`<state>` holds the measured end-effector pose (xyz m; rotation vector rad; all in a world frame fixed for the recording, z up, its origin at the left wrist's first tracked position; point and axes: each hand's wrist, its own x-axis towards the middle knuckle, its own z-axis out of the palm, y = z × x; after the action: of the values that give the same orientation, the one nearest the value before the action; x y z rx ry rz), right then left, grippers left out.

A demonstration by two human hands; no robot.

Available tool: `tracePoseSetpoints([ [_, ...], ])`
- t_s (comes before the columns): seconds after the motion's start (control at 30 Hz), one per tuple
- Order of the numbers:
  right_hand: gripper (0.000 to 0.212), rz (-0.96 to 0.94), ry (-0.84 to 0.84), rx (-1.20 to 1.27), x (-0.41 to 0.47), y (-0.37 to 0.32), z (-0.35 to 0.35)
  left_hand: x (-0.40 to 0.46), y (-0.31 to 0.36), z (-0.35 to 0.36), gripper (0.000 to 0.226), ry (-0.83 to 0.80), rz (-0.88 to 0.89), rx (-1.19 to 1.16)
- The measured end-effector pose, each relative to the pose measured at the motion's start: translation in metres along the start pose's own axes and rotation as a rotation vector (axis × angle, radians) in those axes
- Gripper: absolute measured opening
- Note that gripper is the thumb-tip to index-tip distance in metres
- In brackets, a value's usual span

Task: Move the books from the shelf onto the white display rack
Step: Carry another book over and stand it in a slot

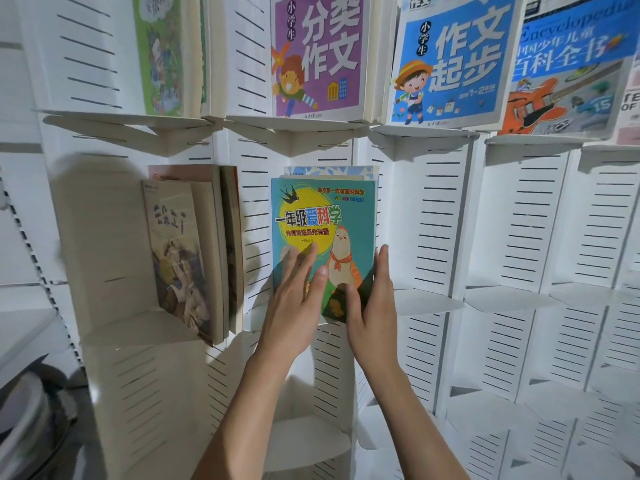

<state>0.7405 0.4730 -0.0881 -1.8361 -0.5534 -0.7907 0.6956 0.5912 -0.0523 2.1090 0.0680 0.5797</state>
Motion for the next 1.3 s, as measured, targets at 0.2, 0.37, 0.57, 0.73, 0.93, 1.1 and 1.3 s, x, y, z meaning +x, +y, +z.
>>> tracePoseSetpoints([
  [0.2, 0.083, -0.037, 0.038, -0.148, -0.017, 0.006, 0.005, -0.009, 0.002, 0.000, 0.067, -0.050, 0.007, 0.101],
  [0.37, 0.074, 0.004, 0.021, -0.190, -0.016, 0.008, 0.005, -0.008, -0.013, -0.001, 0.070, -0.048, 0.056, 0.283],
  [0.57, 0.077, 0.044, -0.070, -0.182, -0.021, -0.005, -0.015, -0.025, -0.009, -0.012, 0.074, -0.085, 0.062, 0.198],
  [0.73, 0.057, 0.013, -0.059, -0.218, -0.041, -0.038, -0.047, -0.071, 0.002, -0.024, 0.076, -0.007, 0.090, 0.276],
  [0.93, 0.049, -0.085, -0.083, -0.228, -0.088, -0.088, -0.089, -0.142, 0.025, -0.048, 0.081, 0.055, 0.101, 0.495],
  [1.1, 0.056, -0.105, -0.188, -0.222, -0.132, -0.120, -0.130, -0.215, 0.031, -0.067, 0.075, 0.104, 0.070, 0.502],
  [1.3, 0.060, -0.126, -0.381, -0.226, -0.202, -0.160, -0.165, -0.319, 0.039, -0.089, 0.081, 0.087, 0.004, 0.660],
])
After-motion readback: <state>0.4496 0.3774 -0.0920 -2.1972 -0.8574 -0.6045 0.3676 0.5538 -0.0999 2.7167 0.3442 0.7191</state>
